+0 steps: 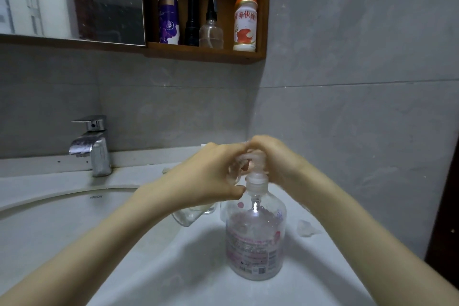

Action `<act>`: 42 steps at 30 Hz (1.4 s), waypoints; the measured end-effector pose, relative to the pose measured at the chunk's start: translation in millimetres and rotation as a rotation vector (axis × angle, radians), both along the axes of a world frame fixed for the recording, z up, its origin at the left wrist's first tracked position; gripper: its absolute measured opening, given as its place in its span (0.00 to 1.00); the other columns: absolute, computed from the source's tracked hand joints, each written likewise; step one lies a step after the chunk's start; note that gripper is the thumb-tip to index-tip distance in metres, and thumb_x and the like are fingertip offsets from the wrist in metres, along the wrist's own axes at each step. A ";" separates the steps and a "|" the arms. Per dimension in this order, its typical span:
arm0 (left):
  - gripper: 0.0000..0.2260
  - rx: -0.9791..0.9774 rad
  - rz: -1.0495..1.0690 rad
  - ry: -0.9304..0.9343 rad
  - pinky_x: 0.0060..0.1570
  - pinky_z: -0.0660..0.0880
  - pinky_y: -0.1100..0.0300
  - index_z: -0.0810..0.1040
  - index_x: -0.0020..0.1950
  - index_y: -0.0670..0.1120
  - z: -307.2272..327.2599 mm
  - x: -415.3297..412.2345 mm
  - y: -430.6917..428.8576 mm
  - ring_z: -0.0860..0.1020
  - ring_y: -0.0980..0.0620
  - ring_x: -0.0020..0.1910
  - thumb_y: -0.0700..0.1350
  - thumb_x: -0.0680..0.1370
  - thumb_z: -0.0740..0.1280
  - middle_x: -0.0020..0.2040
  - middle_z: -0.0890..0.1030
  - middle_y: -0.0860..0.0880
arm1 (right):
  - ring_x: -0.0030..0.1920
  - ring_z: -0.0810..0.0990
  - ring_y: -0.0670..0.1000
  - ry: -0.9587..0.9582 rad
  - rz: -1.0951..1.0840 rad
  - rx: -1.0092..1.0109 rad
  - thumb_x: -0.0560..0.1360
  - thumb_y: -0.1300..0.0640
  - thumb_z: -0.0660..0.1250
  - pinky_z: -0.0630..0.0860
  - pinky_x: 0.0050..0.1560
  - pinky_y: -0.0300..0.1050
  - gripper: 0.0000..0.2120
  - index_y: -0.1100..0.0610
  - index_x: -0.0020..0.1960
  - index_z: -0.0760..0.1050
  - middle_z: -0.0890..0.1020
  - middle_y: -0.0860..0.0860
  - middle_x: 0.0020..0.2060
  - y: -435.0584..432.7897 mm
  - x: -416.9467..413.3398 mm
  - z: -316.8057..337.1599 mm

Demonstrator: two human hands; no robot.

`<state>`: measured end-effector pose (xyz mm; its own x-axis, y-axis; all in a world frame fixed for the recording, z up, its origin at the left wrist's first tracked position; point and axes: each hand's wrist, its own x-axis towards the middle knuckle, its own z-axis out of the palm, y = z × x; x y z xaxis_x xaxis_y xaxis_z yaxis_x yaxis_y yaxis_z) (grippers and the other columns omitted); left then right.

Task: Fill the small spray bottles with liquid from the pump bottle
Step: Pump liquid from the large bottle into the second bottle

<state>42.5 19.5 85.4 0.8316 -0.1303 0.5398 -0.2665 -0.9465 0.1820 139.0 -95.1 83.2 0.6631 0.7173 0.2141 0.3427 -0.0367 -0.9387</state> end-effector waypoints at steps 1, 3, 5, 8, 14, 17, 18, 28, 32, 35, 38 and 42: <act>0.15 0.007 0.006 0.005 0.35 0.65 0.68 0.76 0.53 0.49 0.3 0.0 0.8 0.73 0.60 0.33 0.41 0.67 0.71 0.35 0.76 0.55 | 0.41 0.78 0.53 -0.051 -0.071 0.006 0.72 0.52 0.61 0.75 0.50 0.52 0.09 0.56 0.49 0.72 0.79 0.54 0.41 4.3 0.8 9.5; 0.19 0.021 0.026 0.012 0.36 0.65 0.70 0.76 0.58 0.46 1.8 -0.4 2.6 0.73 0.61 0.34 0.42 0.67 0.71 0.35 0.75 0.57 | 0.38 0.77 0.52 -0.187 -0.140 -0.018 0.77 0.58 0.57 0.74 0.45 0.47 0.03 0.54 0.46 0.69 0.79 0.52 0.37 16.4 -0.9 31.9; 0.14 0.028 0.043 0.032 0.35 0.65 0.69 0.76 0.53 0.45 3.0 -0.4 2.2 0.72 0.60 0.34 0.42 0.68 0.71 0.35 0.73 0.57 | 0.36 0.77 0.52 -0.319 -0.175 -0.098 0.79 0.58 0.54 0.75 0.42 0.45 0.07 0.55 0.45 0.69 0.81 0.53 0.36 31.4 -3.8 46.0; 0.09 0.035 0.058 0.045 0.34 0.65 0.72 0.74 0.46 0.44 3.0 -1.3 1.7 0.71 0.61 0.34 0.42 0.68 0.71 0.34 0.72 0.58 | 0.45 0.79 0.57 -0.464 -0.217 -0.234 0.80 0.56 0.53 0.72 0.43 0.45 0.12 0.60 0.52 0.73 0.81 0.58 0.47 51.2 -4.8 46.6; 0.11 0.015 0.057 0.065 0.36 0.67 0.72 0.77 0.49 0.41 2.2 -1.6 2.8 0.71 0.66 0.38 0.41 0.69 0.70 0.36 0.73 0.58 | 0.32 0.78 0.58 -0.405 -0.157 -0.584 0.81 0.40 0.45 0.75 0.41 0.47 0.30 0.64 0.54 0.74 0.80 0.62 0.37 52.5 -15.0 46.9; 0.09 0.005 0.053 0.050 0.36 0.67 0.73 0.75 0.47 0.44 1.2 -1.3 2.9 0.72 0.62 0.37 0.42 0.69 0.70 0.36 0.73 0.58 | 0.31 0.76 0.57 -0.434 -0.147 -0.592 0.79 0.37 0.42 0.75 0.44 0.48 0.36 0.65 0.52 0.76 0.79 0.63 0.36 50.2 -17.5 45.9; 0.09 0.006 0.053 0.047 0.36 0.67 0.73 0.74 0.47 0.45 0.4 -1.1 2.4 0.72 0.62 0.37 0.42 0.69 0.70 0.36 0.73 0.58 | 0.31 0.76 0.57 -0.447 -0.158 -0.578 0.79 0.36 0.41 0.74 0.43 0.47 0.37 0.65 0.52 0.76 0.79 0.62 0.36 48.8 -18.4 45.2; 0.10 -0.047 0.029 0.030 0.35 0.69 0.66 0.76 0.48 0.40 0.0 3.1 -0.1 0.71 0.68 0.40 0.40 0.68 0.70 0.39 0.78 0.47 | 0.36 0.73 0.52 -0.306 -0.116 -0.456 0.76 0.31 0.39 0.70 0.54 0.50 0.33 0.56 0.43 0.70 0.73 0.53 0.34 44.9 -17.9 47.6; 0.17 -0.135 0.032 0.035 0.38 0.72 0.58 0.68 0.50 0.43 -1.6 1.7 2.0 0.74 0.56 0.37 0.40 0.67 0.72 0.40 0.77 0.47 | 0.38 0.74 0.49 -0.270 -0.128 -0.313 0.78 0.34 0.41 0.72 0.50 0.44 0.32 0.57 0.47 0.73 0.76 0.53 0.36 39.0 -18.5 47.6; 0.20 -0.170 0.014 0.031 0.37 0.71 0.54 0.62 0.49 0.43 -1.4 0.7 0.6 0.71 0.55 0.32 0.41 0.68 0.72 0.37 0.73 0.49 | 0.29 0.71 0.47 -0.213 -0.117 -0.102 0.82 0.42 0.43 0.69 0.38 0.40 0.25 0.56 0.44 0.71 0.80 0.65 0.49 29.5 -18.9 45.8; 0.22 -0.170 -0.017 0.034 0.33 0.68 0.56 0.60 0.52 0.46 -1.4 -1.6 -0.1 0.69 0.56 0.30 0.42 0.69 0.71 0.36 0.72 0.48 | 0.29 0.69 0.48 -0.213 -0.095 -0.103 0.82 0.45 0.44 0.68 0.37 0.41 0.22 0.56 0.42 0.69 0.80 0.66 0.47 29.6 -19.1 45.0; 0.20 -0.196 -0.019 0.033 0.34 0.69 0.57 0.58 0.49 0.47 -0.2 -2.2 2.3 0.70 0.56 0.32 0.41 0.69 0.71 0.38 0.74 0.46 | 0.23 0.66 0.45 -0.305 -0.063 -0.274 0.80 0.38 0.40 0.63 0.33 0.39 0.32 0.58 0.29 0.63 0.68 0.47 0.18 36.3 -20.5 48.1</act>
